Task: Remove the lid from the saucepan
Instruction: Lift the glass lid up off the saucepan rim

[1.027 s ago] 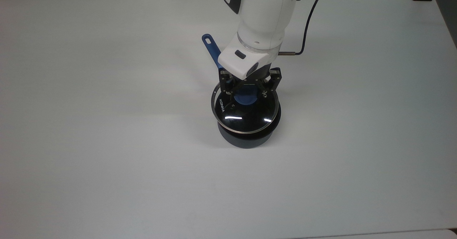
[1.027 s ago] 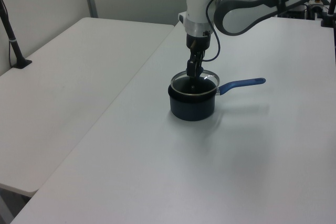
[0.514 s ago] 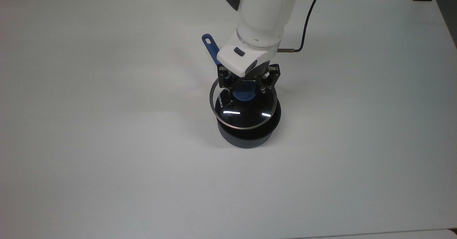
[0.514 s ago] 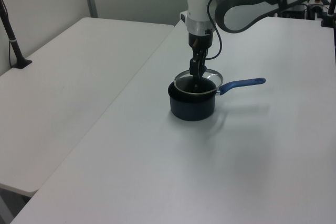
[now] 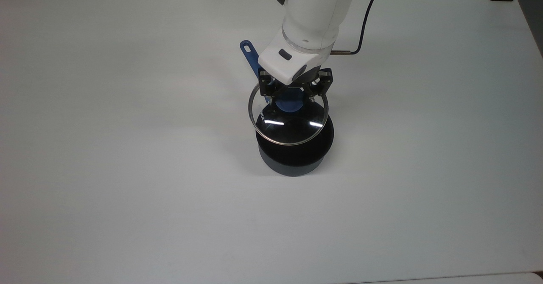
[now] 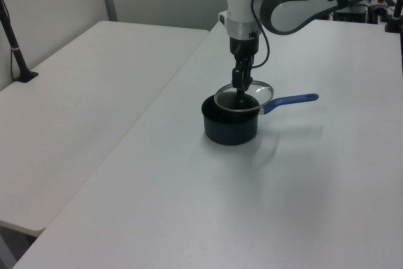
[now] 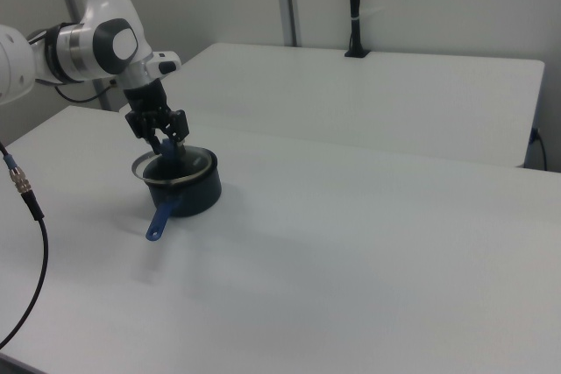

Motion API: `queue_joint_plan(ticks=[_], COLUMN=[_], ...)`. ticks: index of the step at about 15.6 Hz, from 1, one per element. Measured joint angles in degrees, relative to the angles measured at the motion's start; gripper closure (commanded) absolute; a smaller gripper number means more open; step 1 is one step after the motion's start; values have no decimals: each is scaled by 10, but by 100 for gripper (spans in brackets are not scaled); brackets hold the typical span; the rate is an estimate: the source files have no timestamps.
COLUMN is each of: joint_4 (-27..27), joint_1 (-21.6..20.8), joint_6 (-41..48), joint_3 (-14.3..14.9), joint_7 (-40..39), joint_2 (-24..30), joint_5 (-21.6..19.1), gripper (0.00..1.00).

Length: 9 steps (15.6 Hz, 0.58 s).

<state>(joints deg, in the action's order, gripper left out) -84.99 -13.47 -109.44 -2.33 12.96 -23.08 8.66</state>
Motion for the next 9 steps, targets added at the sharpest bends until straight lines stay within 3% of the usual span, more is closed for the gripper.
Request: queue_joint_plan(ticks=[9], joint_4=[0], joint_1=[0], joint_6=[1], joint_3=[0], joint_7=[0], joint_2=[7], joint_5=[0], gripper=[37])
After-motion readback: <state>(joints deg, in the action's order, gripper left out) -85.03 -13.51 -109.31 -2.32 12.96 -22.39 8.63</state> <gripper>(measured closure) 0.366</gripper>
